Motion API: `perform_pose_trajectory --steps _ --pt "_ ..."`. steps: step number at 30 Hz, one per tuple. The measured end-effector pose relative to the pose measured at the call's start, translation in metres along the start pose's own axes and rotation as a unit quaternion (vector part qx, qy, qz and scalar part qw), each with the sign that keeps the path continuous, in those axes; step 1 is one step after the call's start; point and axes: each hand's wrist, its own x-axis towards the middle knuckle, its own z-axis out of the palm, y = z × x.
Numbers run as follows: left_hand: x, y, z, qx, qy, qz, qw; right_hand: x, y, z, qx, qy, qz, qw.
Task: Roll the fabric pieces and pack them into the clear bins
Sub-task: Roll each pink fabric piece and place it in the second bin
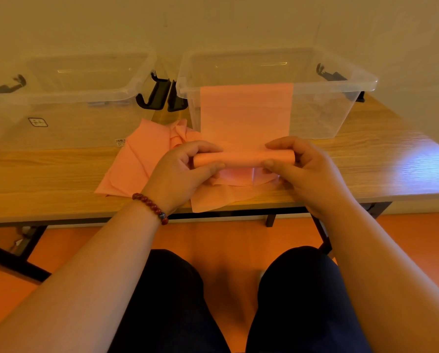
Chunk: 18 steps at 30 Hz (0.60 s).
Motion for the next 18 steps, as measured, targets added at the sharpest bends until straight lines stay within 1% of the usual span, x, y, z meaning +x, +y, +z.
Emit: perform_pose_trajectory --steps 3,5,10,14,16,18 --pt "-0.0002 -0.0002 0.001 -0.006 -0.002 0.001 1.0 0.0004 0.0 -0.0007 -0.026 -0.011 -0.004 1.0" --pt "-0.0003 -0.0007 0.0011 -0.012 -0.002 -0.001 1.0 0.0008 0.0005 -0.0011 -0.038 -0.003 -0.001 0.999" --pt "-0.0001 -0.0021 0.0001 -0.013 -0.006 -0.002 1.0 0.0007 0.0009 0.0004 -0.028 0.015 0.008 0.999" --pt "0.0012 -0.0031 -0.0009 -0.013 0.001 -0.001 1.0 0.0009 0.0004 -0.0013 -0.009 -0.007 0.009 1.0" --pt "0.0008 -0.0023 -0.0003 -0.012 -0.004 0.0 1.0 0.0006 0.0007 -0.0023 -0.018 -0.02 -0.002 1.0" --pt "0.0003 -0.001 0.0003 -0.017 -0.006 0.001 1.0 0.0011 0.0015 -0.0024 -0.033 -0.01 -0.002 0.999"
